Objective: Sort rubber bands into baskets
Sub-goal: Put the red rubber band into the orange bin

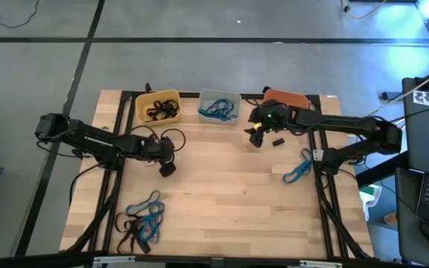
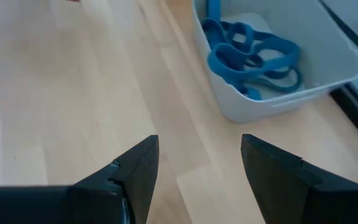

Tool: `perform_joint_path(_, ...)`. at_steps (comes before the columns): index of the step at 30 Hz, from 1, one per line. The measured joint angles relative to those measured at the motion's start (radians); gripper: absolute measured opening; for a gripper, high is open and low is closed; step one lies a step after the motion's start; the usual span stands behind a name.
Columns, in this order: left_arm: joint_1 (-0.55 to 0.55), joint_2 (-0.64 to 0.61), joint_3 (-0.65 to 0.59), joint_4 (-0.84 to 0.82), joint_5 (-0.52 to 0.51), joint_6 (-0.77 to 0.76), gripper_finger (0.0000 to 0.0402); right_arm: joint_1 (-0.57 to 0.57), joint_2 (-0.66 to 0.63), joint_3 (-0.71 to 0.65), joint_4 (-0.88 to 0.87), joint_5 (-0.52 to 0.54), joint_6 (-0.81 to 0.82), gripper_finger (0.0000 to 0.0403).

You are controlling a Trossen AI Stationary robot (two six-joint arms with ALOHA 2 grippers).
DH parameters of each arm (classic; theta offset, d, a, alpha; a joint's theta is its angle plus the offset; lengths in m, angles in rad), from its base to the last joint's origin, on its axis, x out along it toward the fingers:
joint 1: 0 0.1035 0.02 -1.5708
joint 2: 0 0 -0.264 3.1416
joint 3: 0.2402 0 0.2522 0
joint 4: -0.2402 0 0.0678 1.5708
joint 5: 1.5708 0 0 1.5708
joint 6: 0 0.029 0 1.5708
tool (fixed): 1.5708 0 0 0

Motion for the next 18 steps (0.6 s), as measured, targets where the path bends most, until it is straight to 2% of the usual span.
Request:
perform_joint_path(7,0.0,-0.002,0.011,0.171,0.026,0.083,0.0002,0.082,0.069,0.0,0.113,-0.054,-0.048,0.0229)
perform_joint_path(12,-0.001,-0.002,0.012,0.309,0.061,0.149,0.0002,0.155,0.148,0.0,0.267,-0.12,-0.085,0.0229)
perform_joint_path(18,-0.001,-0.002,0.012,0.385,0.063,0.197,0.0001,0.223,0.279,0.0,0.456,-0.124,-0.102,0.0229)
